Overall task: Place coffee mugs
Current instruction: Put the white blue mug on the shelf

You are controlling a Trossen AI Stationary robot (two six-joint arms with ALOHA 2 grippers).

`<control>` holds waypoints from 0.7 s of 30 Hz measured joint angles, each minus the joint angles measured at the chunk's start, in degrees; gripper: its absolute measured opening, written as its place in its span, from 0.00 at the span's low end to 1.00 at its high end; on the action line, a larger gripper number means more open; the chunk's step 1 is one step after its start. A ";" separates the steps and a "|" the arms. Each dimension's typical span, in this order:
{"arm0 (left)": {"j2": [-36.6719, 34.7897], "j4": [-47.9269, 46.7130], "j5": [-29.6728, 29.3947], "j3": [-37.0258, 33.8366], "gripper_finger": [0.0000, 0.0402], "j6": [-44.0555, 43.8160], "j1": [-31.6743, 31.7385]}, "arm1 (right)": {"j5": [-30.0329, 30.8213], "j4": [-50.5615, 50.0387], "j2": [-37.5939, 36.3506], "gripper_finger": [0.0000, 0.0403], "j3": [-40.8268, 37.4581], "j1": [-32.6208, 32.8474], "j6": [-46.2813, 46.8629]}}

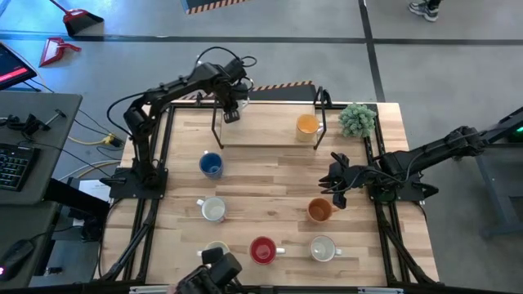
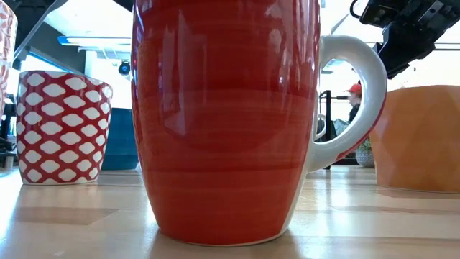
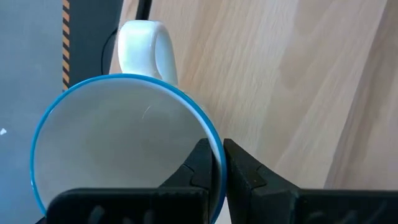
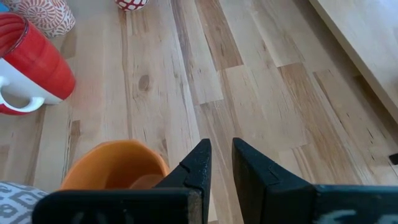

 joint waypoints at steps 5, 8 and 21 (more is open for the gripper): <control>0.34 0.12 -0.41 0.00 0.01 0.02 -0.04 | 0.00 0.00 0.00 0.11 0.00 0.00 -0.01; 0.34 0.15 -0.47 0.00 0.02 -0.05 -0.04 | -0.01 -0.01 0.00 0.11 0.00 0.00 -0.01; 0.38 -0.19 -2.14 0.00 0.15 -1.51 -0.09 | 0.00 -0.09 0.00 0.11 0.00 0.00 -0.35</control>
